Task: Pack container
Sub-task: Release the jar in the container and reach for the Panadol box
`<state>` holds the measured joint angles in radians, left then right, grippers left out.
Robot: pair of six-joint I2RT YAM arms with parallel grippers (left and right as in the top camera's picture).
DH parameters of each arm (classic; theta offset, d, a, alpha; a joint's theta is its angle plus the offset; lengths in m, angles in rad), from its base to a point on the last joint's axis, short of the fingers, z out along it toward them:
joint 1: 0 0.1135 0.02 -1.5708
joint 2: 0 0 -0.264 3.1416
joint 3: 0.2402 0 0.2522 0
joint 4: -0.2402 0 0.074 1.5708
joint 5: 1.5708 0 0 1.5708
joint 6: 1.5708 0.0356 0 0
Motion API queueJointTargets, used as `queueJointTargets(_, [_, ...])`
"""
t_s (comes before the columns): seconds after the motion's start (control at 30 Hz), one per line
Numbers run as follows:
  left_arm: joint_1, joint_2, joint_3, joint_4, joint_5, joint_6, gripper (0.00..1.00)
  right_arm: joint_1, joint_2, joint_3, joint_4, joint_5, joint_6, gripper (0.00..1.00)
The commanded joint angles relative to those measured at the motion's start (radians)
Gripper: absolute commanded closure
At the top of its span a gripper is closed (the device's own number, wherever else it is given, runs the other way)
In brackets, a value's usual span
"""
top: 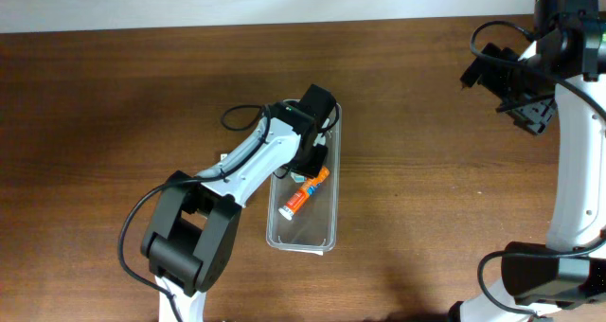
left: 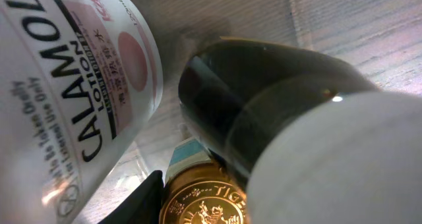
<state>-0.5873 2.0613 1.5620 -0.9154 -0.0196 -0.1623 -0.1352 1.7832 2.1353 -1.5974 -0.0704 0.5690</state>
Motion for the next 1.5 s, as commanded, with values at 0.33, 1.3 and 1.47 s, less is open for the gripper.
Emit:
queueJointTargets(0.33, [0.003,-0.047,0.026,-0.019,-0.011,-0.009,0.4,-0.003,-0.027,-0.003,0.0,-0.001,0.001,0.02])
queueJointTargets(1.3, [0.463,-0.31,-0.144,-0.209,0.105,-0.038,0.15,-0.003,-0.027,-0.003,0.0,-0.001,0.001,0.02])
queueJointTargets(1.47, [0.46,-0.225,-0.22,-0.133,0.165,0.039,0.17,-0.003,-0.027,-0.003,0.0,-0.001,0.001,0.02])
